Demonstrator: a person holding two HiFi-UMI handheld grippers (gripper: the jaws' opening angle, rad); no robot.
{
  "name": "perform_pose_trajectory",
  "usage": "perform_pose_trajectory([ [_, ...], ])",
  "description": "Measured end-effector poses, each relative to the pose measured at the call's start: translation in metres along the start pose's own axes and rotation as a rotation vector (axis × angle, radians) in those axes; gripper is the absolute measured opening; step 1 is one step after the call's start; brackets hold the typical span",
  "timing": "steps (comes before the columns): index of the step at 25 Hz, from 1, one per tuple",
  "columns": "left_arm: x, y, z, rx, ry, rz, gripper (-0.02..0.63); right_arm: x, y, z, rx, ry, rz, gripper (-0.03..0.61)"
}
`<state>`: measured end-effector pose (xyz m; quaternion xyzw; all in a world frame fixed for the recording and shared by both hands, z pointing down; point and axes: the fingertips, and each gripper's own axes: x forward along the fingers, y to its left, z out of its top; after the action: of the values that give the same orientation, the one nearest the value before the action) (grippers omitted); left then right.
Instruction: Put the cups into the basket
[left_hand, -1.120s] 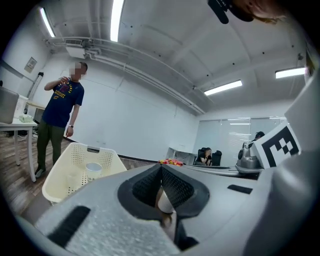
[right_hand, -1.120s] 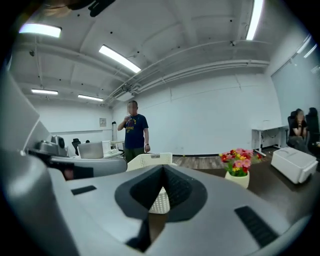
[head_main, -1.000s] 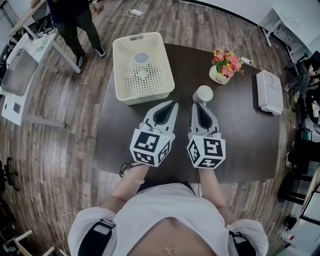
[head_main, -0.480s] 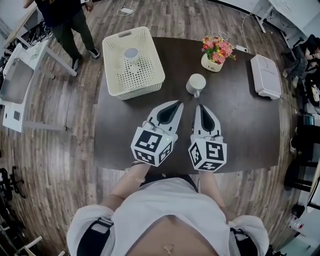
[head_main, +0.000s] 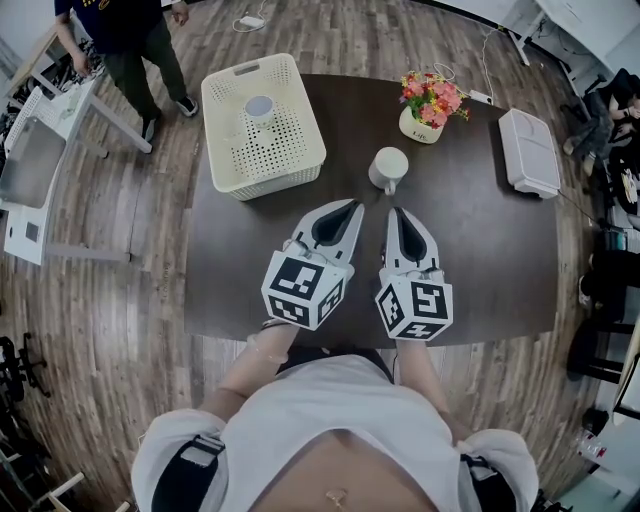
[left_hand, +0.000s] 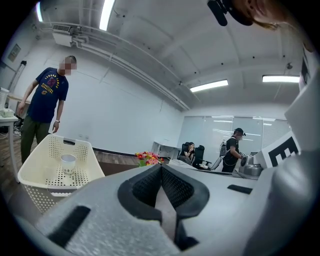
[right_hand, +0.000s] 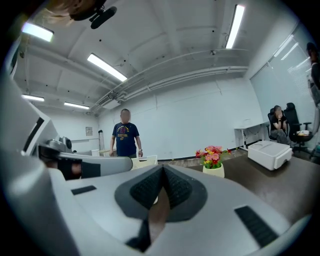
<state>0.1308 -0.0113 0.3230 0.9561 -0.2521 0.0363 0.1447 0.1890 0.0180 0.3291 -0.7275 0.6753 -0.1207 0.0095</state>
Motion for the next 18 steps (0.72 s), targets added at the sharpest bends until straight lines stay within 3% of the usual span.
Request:
perform_pose_trajectory([
  [12, 0.017, 0.008, -0.010, -0.015, 0.027, 0.004, 0.011, 0.014, -0.013, -0.010, -0.023, 0.038, -0.014, 0.012],
  [18, 0.032, 0.017, -0.024, -0.023, 0.062, 0.009, 0.011, 0.035, -0.025, -0.017, -0.028, 0.062, 0.020, 0.017],
])
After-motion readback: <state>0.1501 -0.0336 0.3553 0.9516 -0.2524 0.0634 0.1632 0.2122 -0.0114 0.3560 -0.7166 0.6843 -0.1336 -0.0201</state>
